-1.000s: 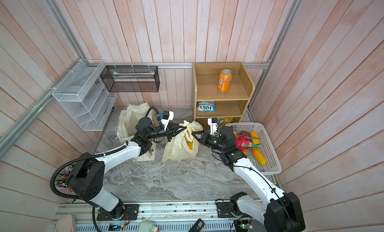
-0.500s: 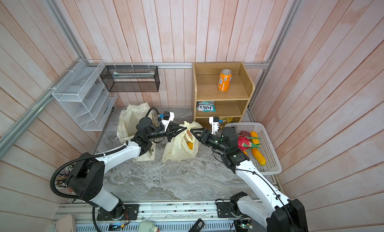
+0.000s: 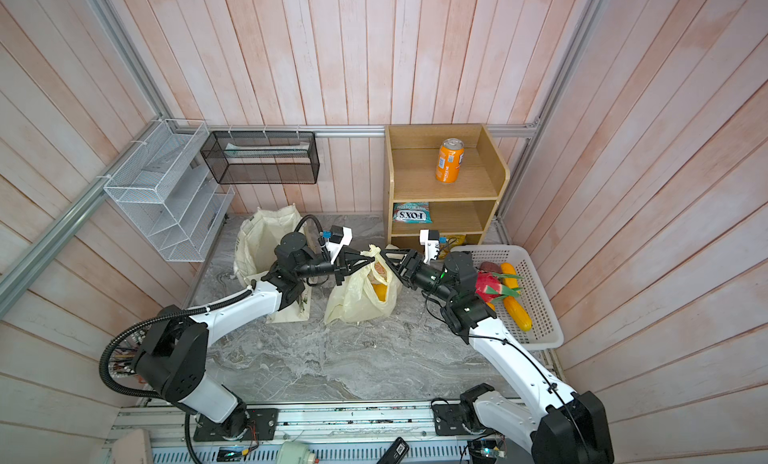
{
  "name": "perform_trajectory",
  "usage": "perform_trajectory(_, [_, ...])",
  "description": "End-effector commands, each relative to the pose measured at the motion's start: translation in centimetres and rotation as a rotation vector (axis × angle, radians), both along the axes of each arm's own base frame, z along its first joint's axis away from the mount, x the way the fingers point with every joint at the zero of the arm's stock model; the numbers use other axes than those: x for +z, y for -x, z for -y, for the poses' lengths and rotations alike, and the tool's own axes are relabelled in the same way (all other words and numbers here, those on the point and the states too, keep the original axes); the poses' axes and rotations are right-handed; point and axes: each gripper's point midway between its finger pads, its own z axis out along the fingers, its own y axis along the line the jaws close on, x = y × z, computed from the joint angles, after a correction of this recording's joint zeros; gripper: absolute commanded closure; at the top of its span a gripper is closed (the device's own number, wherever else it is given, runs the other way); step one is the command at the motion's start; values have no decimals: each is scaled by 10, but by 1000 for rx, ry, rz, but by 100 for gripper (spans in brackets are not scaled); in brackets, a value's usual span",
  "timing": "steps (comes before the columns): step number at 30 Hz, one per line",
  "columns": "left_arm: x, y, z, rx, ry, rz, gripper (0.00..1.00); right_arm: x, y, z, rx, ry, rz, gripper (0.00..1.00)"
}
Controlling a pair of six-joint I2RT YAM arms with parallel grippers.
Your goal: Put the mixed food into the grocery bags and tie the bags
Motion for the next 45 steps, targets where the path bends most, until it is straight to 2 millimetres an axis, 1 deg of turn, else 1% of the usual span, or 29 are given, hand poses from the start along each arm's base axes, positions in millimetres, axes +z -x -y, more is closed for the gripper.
perform_trajectory(1, [7,7,4,-46,-12,53,100,14,-1,-4,18,-51,21,38])
perform_trajectory(5, [5,11,6,-57,-17,79,100,14,-3,-7,25,-61,15,38])
perform_trajectory(12, [1,10,7,-42,-28,109,100,11,-1,-14,43,-71,1,38])
perform_trajectory(16, [-1,10,4,-27,-23,146,100,9,2,-10,24,-67,-4,38])
perform_trajectory(21, [-6,15,3,4,-19,269,100,1,8,-4,9,-60,-25,38])
perform_trajectory(24, [-7,16,5,6,-30,290,100,-4,12,1,-3,-61,-40,38])
perform_trajectory(30, [-6,17,4,11,-30,319,100,-7,17,9,-22,-64,-55,38])
perform_trajectory(38, [-4,20,5,-2,-24,331,100,-15,15,5,-4,-76,-79,37])
perform_trajectory(45, [-4,25,7,-24,-26,347,100,-16,10,1,8,-86,-78,37])
